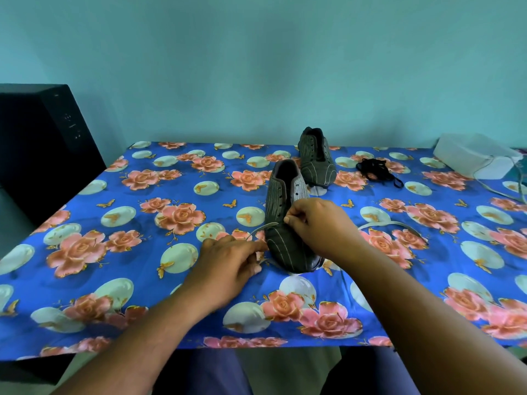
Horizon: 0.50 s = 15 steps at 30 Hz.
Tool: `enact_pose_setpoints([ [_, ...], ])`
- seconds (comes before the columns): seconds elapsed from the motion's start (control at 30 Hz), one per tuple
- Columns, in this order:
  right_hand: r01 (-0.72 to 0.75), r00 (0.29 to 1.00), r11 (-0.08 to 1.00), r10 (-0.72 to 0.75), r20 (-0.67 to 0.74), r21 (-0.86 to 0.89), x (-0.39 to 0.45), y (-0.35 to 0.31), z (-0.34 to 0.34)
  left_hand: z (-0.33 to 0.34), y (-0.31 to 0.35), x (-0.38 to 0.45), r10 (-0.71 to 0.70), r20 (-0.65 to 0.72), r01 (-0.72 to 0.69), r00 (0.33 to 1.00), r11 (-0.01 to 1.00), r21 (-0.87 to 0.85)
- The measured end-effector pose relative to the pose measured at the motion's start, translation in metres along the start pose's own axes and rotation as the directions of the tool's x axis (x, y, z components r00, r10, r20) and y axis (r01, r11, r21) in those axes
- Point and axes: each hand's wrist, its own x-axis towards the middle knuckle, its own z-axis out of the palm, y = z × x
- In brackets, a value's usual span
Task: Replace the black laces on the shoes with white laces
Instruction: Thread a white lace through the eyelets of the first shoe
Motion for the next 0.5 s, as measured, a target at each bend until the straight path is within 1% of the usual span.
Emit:
enact_pose_setpoints([
  [0.07, 0.003, 1.000, 1.000, -0.003, 0.002, -0.009, 0.001, 0.001, -0.001, -0.009, -0.011, -0.002, 0.101, 0.151, -0.079, 0.983, 0.987, -0.143],
  [0.1, 0.000, 1.000, 1.000, 0.000, 0.004, -0.014, 0.001, 0.001, -0.001, -0.014, -0.014, -0.003, 0.140, 0.189, -0.088, 0.972, 0.961, -0.264],
  [0.13, 0.000, 1.000, 1.000, 0.000, 0.006, -0.019, 0.001, 0.001, -0.001, -0.020, -0.015, -0.003, 0.130, 0.184, -0.042, 0.974, 0.907, -0.420],
  [0.17, -0.002, 1.000, 1.000, 0.002, 0.010, -0.026, 0.002, 0.002, -0.001, -0.027, -0.012, -0.002, 0.077, 0.153, 0.028, 0.985, 0.809, -0.587],
  [0.2, -0.001, 1.000, 0.999, 0.002, 0.015, -0.034, 0.002, 0.002, -0.001, -0.032, -0.010, 0.001, -0.009, 0.120, 0.093, 0.993, 0.687, -0.721],
  [0.23, 0.000, 1.000, 0.999, 0.001, 0.020, -0.042, 0.002, 0.001, -0.002, -0.036, -0.007, 0.005, -0.117, 0.090, 0.142, 0.989, 0.591, -0.794],
  [0.27, 0.004, 1.000, 0.999, -0.002, 0.027, -0.049, 0.003, 0.001, -0.002, -0.039, -0.004, 0.009, -0.224, 0.045, 0.165, 0.974, 0.556, -0.814],
  [0.33, 0.011, 0.999, 0.999, -0.009, 0.037, -0.054, 0.004, 0.000, -0.004, -0.039, -0.007, 0.022, -0.367, -0.056, 0.213, 0.928, 0.650, -0.730],
  [0.4, 0.015, 0.999, 0.999, -0.013, 0.049, -0.051, 0.006, 0.000, -0.006, -0.032, -0.014, 0.034, -0.410, -0.083, 0.304, 0.909, 0.784, -0.542],
  [0.43, 0.019, 0.998, 0.998, -0.016, 0.054, -0.053, 0.006, 0.000, -0.008, -0.028, -0.018, 0.037, -0.409, -0.091, 0.350, 0.908, 0.861, -0.369],
  [0.47, 0.025, 0.998, 0.998, -0.022, 0.056, -0.056, 0.006, -0.001, -0.009, -0.025, -0.019, 0.038, -0.389, -0.090, 0.368, 0.917, 0.911, -0.183],
  [0.5, 0.034, 0.998, 0.997, -0.030, 0.053, -0.062, 0.006, -0.001, -0.009, -0.022, -0.014, 0.037, -0.338, -0.100, 0.336, 0.936, 0.941, -0.033],
])
